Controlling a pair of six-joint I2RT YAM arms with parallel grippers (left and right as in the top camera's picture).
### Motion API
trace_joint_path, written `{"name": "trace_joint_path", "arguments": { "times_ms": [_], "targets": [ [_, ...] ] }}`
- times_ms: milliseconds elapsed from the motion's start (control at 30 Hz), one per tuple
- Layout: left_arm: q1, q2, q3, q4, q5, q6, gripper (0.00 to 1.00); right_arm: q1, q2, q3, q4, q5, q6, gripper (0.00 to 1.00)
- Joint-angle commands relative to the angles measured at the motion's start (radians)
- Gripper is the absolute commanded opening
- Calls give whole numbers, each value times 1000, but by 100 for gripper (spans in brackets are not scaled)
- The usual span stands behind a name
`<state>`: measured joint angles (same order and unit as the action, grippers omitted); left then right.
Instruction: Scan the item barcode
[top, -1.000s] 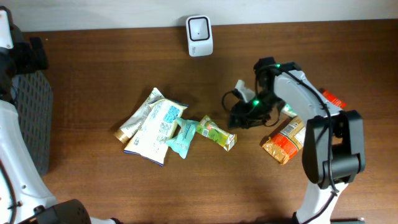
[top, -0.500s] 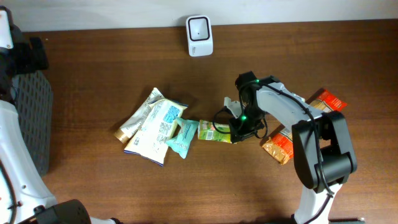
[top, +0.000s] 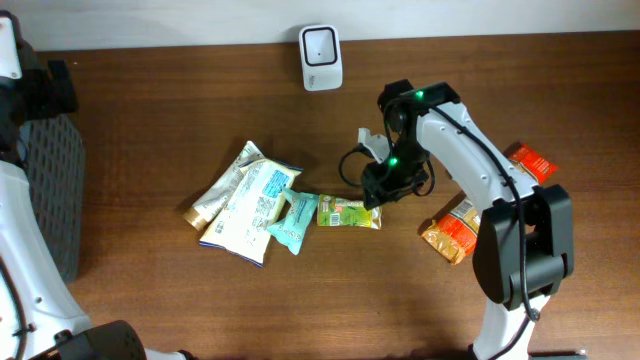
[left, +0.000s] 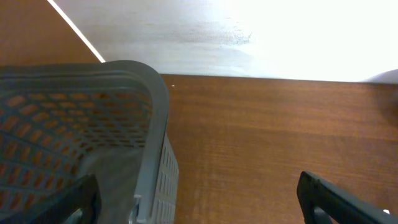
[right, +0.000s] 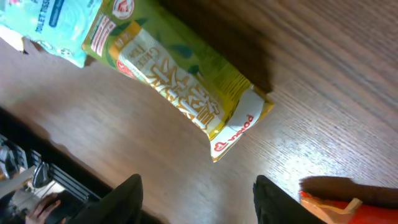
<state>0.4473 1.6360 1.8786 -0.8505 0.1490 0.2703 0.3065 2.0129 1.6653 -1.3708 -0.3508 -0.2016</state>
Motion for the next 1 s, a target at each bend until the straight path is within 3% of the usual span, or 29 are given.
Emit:
{"name": "trace_joint_path", "arguments": {
  "times_ms": [0, 67, 167, 400, 767, 800, 867, 967],
  "targets": [
    [-1, -15, 7, 1, 3, 15, 99, 1, -11, 16, -2, 32, -104, 66],
    [-1, -15, 7, 1, 3, 16, 99, 1, -11, 16, 14, 89, -163, 79],
    [-1, -15, 7, 1, 3, 15, 99, 0, -11, 12, 71, 101, -276, 84],
    [-1, -15, 7, 1, 3, 15, 99, -1, 5, -127, 131, -15, -475, 84],
    [-1, -15, 7, 1, 3, 16, 99, -19, 10, -261, 362, -57, -471, 83],
    [-1, -15, 7, 1, 3, 15, 99, -29, 10, -265, 351, -57, -471, 78],
    [-1, -15, 7, 1, 3, 15, 99, -45, 10, -270, 322, -70, -471, 59],
    [-1, -15, 7, 1, 3, 15, 99, -44, 10, -282, 313, -169, -471, 41]
  ]
}}
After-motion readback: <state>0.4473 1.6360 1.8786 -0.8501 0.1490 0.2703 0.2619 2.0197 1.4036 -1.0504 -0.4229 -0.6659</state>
